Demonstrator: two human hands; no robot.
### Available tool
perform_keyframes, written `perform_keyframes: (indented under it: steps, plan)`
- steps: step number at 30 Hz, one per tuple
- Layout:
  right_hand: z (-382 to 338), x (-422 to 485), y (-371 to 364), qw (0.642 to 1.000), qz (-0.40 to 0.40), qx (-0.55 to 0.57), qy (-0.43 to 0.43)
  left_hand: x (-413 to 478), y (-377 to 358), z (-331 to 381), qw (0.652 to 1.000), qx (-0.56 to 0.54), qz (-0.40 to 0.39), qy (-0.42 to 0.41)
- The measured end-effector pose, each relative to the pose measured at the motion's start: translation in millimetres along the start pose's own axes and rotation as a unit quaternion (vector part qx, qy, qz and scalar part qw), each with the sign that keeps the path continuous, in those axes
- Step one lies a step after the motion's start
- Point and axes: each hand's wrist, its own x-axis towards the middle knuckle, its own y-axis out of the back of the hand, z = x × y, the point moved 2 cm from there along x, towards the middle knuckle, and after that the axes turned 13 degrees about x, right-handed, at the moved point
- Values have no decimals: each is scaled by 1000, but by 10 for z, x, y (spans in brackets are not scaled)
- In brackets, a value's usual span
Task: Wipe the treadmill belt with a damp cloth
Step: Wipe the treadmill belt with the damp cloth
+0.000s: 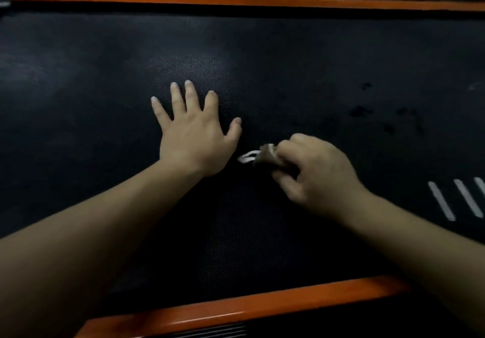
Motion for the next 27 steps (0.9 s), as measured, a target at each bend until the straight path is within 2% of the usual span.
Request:
perform_keyframes:
  steps: [1,2,5,6,8,10,12,13,14,17,18,20,22,24,25,27]
  plan:
    - [86,18,70,1000,-2,-15,2,-5,-1,0,1000,-1,0,-2]
    - [255,91,156,999,28,-36,-16,-4,-2,-2,1000,-1,1,-4]
    - [745,243,441,975,138,-42,-166,-2,-15,-13,1000,-7,-1,-6]
    - [742,214,420,970,153,-40,-183,3,-18,-16,1000,-9,1,-3]
    - [446,34,243,982,129,-35,-133,11,-17,-7,1000,-8,4,-2]
    - [40,-265,41,998,40,3,-43,12,-15,-1,1000,-4,7,-1]
    - [-22,-401,38,999,-30,14,22,3,-10,-5,1000,-2,5,1]
    - [80,-348,117,999,-32,4,31,-2,-8,0,1000,-1,4,-6]
    - [244,-254,218,1000,0,-21,18,-1,-3,7,1000,1,5,-18]
    - [744,-102,557,983,103,-64,-136,-5,21,28,998,0,5,-70]
    - [773,-151,562,980,115,-58,-149,-1,26,29,997,-1,3,-77]
    - [526,-331,444,993,78,-41,-81,5,45,48,997,5,-6,-75]
    - [269,-561,297,1000,0,-10,-7,23,98,139,998,9,-25,-61]
    - [377,-535,343,999,-33,-23,27,94,181,322,998,-12,-52,-30]
    - [534,-421,423,999,-9,-39,10,141,223,430,997,-37,-73,-3]
    - [961,-173,657,992,75,-61,-86,196,244,608,990,-84,-107,47]
